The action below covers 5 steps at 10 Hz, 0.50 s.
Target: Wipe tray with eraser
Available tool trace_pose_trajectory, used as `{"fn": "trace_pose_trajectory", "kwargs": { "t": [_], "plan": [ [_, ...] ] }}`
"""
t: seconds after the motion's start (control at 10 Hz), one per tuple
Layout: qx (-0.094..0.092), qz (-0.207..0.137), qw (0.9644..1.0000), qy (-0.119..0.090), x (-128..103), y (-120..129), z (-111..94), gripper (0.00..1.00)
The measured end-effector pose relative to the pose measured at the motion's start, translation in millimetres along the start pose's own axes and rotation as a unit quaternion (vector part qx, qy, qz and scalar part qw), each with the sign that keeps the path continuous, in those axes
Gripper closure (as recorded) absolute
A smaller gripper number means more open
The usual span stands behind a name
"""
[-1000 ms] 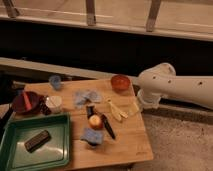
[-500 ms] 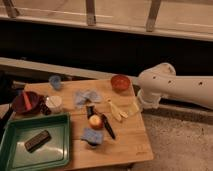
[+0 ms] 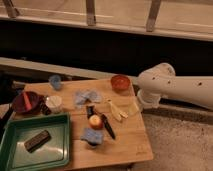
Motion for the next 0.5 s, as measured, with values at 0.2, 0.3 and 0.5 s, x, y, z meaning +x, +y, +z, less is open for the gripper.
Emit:
{"fn": "trace_pose_trajectory", "kwargs": {
  "t": [0.2, 0.3, 0.5],
  "plan": [
    [-0.002, -0.013, 0.9999, -0.004, -18, 8, 1, 0.20],
    [-0.002, -0.028, 0.9996, -0.006, -31, 19, 1, 0.20],
    [-0.002, -0.073, 0.9973, -0.013, -63, 59, -2, 0.20]
  ]
}}
